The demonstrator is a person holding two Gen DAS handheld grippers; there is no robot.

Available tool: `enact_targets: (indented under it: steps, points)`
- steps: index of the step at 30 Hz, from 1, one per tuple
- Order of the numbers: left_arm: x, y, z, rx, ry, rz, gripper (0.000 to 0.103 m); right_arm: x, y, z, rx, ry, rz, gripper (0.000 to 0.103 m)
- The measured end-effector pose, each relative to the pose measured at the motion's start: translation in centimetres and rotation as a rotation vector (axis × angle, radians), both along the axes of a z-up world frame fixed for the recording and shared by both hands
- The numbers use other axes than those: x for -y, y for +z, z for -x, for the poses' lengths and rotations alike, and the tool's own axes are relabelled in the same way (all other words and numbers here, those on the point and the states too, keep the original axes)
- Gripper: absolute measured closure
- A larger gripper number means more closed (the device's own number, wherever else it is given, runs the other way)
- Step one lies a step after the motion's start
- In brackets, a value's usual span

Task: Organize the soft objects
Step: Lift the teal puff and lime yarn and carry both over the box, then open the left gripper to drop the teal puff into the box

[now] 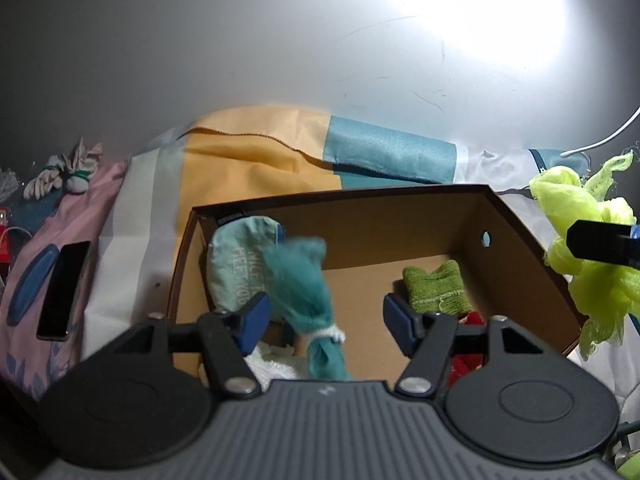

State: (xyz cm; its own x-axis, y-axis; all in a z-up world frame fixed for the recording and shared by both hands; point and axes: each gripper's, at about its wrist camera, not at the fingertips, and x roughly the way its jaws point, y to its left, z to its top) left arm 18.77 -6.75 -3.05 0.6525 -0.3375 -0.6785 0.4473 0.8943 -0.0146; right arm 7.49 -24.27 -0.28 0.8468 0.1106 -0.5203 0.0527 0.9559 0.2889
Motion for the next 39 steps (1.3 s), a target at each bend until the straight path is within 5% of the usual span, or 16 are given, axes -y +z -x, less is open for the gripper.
enact_targets:
  steps: [18,30,37,39]
  points:
    - [-3.6,0.6,2.3,-0.067,0.185,-0.088,0.037,-0.9,-2.4,-4.8,-0.071,0.003,-0.029,0.077]
    - [-6.3,0.7,3.7,-0.088,0.264,-0.113,0.037,-1.1,-7.3,-7.9,-0.304,-0.070,-0.052,0.073]
    - [-6.6,1.0,4.6,-0.090,0.268,-0.101,0.037,-0.6,-5.9,-6.8,-0.221,-0.019,-0.145,0.071]
    - [-6.7,1.0,4.8,-0.092,0.268,-0.100,0.037,-1.0,-5.4,-6.8,-0.211,-0.044,-0.076,0.071]
